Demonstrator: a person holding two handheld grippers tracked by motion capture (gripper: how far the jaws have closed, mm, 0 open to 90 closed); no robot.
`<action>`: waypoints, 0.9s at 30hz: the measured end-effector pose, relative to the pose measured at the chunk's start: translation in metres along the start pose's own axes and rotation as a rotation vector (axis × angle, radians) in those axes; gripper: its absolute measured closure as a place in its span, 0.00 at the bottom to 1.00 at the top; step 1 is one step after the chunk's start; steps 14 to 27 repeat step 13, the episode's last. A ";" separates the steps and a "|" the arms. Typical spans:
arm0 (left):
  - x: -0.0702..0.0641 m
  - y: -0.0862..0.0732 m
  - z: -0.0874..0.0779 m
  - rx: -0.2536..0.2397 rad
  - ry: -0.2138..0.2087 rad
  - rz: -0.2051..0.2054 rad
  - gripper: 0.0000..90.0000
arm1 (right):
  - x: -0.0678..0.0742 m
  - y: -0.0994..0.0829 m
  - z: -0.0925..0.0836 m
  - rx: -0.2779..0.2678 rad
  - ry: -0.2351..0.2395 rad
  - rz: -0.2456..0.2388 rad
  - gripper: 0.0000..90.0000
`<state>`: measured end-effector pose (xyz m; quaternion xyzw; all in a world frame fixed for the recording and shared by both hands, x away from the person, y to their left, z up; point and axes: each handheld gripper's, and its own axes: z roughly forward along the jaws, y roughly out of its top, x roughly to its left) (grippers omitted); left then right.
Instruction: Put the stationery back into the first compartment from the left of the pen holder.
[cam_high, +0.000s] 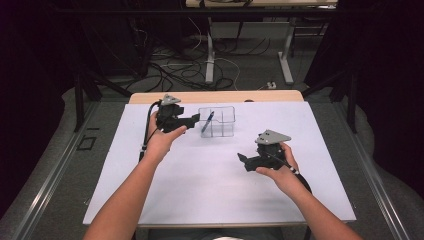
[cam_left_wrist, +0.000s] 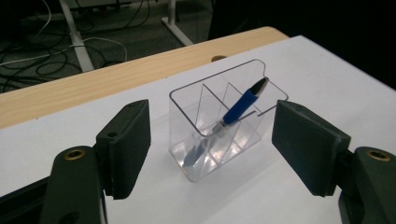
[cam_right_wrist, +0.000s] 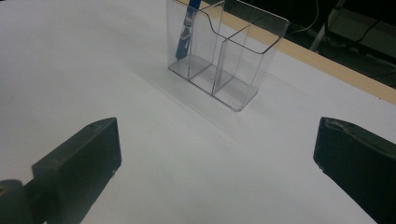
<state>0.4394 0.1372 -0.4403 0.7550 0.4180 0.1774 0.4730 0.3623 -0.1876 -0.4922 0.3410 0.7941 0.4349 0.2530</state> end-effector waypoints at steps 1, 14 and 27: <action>0.000 -0.002 -0.005 0.004 -0.007 0.002 0.30 | 0.000 0.000 0.000 0.001 -0.003 0.007 0.00; -0.002 -0.048 -0.046 0.018 -0.049 -0.015 0.00 | -0.008 -0.003 -0.002 0.030 -0.012 0.063 0.00; -0.002 -0.048 -0.046 0.018 -0.049 -0.015 0.00 | -0.008 -0.003 -0.002 0.030 -0.012 0.063 0.00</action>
